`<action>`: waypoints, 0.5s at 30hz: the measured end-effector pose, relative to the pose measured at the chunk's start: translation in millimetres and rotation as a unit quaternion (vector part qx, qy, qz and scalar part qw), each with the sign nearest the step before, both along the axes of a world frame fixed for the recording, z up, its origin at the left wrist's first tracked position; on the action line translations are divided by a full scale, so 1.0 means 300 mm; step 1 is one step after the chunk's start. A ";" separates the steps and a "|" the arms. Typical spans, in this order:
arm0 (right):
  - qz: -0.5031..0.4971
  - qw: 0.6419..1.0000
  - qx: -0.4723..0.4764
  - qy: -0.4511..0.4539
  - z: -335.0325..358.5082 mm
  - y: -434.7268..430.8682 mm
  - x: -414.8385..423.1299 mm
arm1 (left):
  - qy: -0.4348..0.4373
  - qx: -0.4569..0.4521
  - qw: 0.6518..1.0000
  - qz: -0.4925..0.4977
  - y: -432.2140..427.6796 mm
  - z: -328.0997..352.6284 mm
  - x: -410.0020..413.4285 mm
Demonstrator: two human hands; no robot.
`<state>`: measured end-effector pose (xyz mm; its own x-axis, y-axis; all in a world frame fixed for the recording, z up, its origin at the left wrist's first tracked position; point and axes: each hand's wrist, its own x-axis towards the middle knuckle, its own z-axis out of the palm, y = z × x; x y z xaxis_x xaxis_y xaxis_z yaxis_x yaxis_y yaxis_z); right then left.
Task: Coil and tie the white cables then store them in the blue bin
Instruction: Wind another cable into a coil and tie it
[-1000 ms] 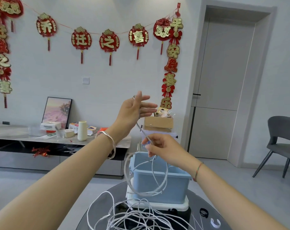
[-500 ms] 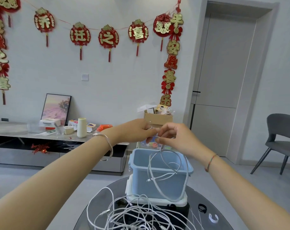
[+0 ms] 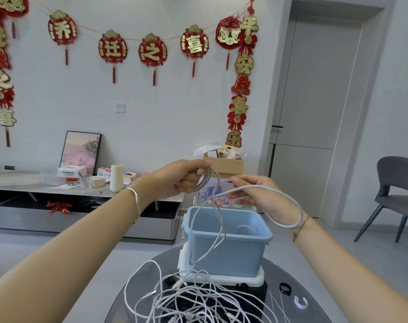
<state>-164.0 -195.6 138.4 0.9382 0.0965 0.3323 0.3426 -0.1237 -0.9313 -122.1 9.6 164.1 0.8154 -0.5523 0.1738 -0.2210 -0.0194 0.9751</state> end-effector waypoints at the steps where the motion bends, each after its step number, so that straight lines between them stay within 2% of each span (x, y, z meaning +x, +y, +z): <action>1: -0.010 1.000 0.012 0.007 -0.007 0.001 0.006 | 0.014 -0.030 0.999 -0.002 -0.002 -0.006 0.002; 8: -0.080 0.990 0.056 0.099 -0.104 0.001 0.065 | 0.077 -0.222 0.972 -0.004 -0.017 -0.005 0.003; 12: -0.130 0.982 0.032 0.130 -0.169 -0.032 0.084 | 0.072 -0.277 0.958 0.006 0.002 0.009 0.015; 15: -0.122 0.979 0.039 0.156 -0.204 -0.049 0.090 | 0.082 -0.303 0.949 0.025 0.022 -0.001 0.027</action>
<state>-137.0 -210.2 77.1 0.9873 -0.1574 0.0229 0.0086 -0.0913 -0.9958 -114.1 16.1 163.8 0.8811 -0.3518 0.3162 -0.0795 0.5488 0.8322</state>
